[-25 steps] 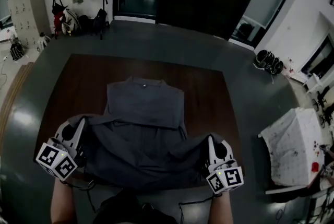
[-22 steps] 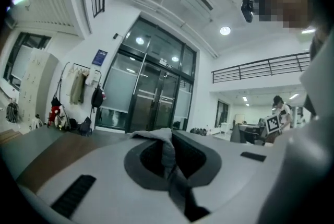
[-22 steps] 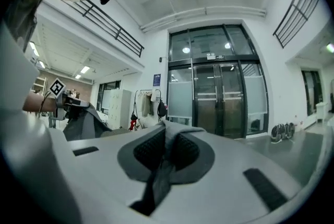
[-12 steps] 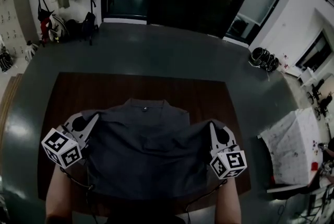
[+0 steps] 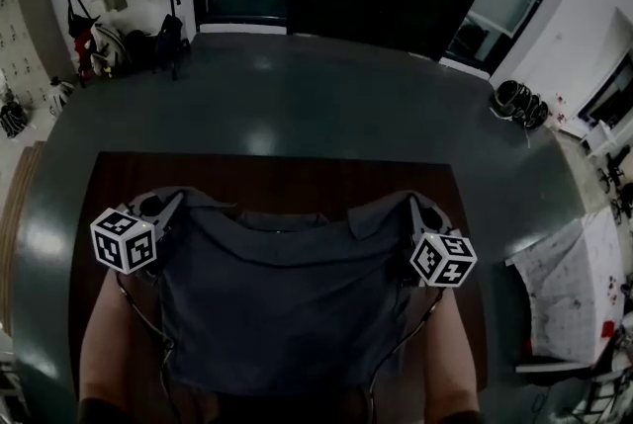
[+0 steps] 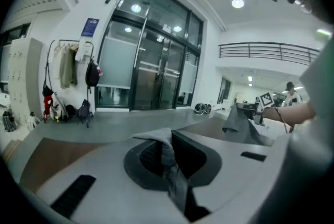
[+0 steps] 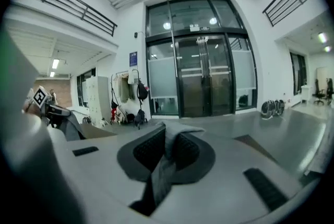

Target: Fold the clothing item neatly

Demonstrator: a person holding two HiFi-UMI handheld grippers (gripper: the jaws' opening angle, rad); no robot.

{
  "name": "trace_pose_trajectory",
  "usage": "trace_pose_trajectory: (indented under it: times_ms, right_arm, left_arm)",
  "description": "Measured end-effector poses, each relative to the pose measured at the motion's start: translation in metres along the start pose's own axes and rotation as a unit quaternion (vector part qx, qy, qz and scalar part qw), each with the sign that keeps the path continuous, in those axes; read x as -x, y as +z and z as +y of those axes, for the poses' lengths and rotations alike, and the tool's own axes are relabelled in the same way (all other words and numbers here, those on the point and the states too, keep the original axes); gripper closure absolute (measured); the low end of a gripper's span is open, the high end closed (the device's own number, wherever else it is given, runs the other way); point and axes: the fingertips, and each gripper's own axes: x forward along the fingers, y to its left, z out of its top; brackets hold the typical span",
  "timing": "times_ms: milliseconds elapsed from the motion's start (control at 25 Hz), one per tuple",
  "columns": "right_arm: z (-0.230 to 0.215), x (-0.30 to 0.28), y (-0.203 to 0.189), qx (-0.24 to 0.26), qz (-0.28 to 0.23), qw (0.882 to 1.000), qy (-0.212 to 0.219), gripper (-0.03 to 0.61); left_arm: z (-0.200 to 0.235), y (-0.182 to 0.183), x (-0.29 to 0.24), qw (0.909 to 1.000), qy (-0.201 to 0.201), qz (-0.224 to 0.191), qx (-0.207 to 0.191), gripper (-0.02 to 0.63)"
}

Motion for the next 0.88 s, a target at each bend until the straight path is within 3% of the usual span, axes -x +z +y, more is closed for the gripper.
trace_pose_trajectory:
  times_ms: [160, 280, 360, 440, 520, 600, 720, 880]
  right_arm:
    - [-0.02, -0.054, -0.071, 0.026, 0.087, 0.995, -0.035, 0.571]
    - [-0.037, -0.076, -0.108, 0.027, 0.137, 0.989, -0.055, 0.505]
    - [-0.042, -0.082, -0.116, 0.023, 0.147, 0.987, -0.062, 0.488]
    - [-0.043, -0.083, -0.117, 0.023, 0.145, 0.987, -0.065, 0.476]
    - [-0.041, -0.082, -0.12, 0.016, 0.155, 0.987, -0.045, 0.423]
    - [-0.035, -0.081, -0.126, -0.02, 0.179, 0.984, -0.006, 0.383]
    - [-0.024, -0.077, -0.121, -0.101, 0.201, 0.974, 0.031, 0.383]
    - [-0.008, -0.06, -0.115, -0.071, 0.216, 0.973, 0.029, 0.383]
  left_arm:
    - [0.041, -0.05, -0.033, 0.9954, 0.078, 0.055, -0.006, 0.595]
    - [0.062, -0.076, -0.046, 0.9893, 0.104, 0.102, -0.007, 0.59]
    - [0.067, -0.086, -0.05, 0.9868, 0.085, 0.138, 0.011, 0.521]
    - [0.067, -0.092, -0.051, 0.9835, 0.063, 0.167, 0.028, 0.413]
    - [0.064, -0.097, -0.049, 0.9787, 0.052, 0.196, 0.028, 0.356]
    - [0.06, -0.106, -0.041, 0.9712, 0.044, 0.233, 0.019, 0.351]
    - [0.051, -0.114, -0.025, 0.9637, 0.01, 0.265, 0.027, 0.351]
    - [0.031, -0.114, -0.005, 0.9723, 0.0, 0.232, 0.031, 0.351]
